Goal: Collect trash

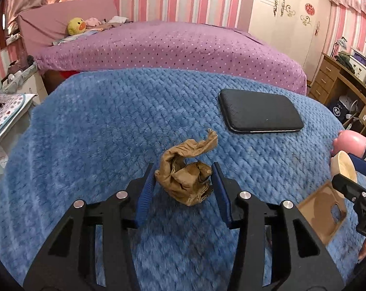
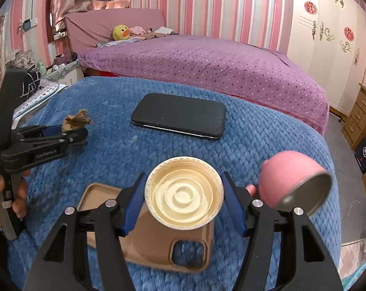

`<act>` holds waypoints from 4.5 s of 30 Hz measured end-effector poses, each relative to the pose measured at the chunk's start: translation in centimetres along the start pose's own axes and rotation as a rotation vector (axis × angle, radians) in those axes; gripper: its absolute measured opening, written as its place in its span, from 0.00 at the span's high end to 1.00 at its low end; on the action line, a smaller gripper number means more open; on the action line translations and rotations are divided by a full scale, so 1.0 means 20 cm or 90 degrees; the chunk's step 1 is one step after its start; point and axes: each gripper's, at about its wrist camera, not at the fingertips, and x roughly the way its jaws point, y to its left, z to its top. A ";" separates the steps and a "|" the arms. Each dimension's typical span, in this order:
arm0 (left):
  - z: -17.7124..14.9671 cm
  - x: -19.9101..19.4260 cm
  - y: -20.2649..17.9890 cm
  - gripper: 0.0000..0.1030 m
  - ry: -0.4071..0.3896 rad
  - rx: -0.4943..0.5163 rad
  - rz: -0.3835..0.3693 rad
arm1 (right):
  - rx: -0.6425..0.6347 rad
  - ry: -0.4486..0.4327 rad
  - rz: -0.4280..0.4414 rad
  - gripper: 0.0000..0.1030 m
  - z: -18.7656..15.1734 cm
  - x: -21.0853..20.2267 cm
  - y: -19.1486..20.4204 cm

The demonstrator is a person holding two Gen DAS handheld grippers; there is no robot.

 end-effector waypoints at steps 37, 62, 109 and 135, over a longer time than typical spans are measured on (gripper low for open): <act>-0.41 -0.74 -0.84 0.56 -0.088 0.098 -0.085 | 0.151 -0.060 -0.176 0.41 -0.67 -0.98 -0.70; -0.53 -0.77 -1.33 0.56 -0.108 0.137 -0.121 | 0.221 -0.050 -0.267 0.41 -0.97 -1.20 -1.20; -0.79 -0.65 -2.10 0.07 -0.099 0.221 -0.186 | 0.268 -0.022 -0.294 0.40 -1.21 -1.21 -1.54; -0.86 -1.10 -1.30 0.05 -0.165 0.182 -0.085 | 0.253 -0.135 -0.267 0.05 -0.98 -1.38 -1.06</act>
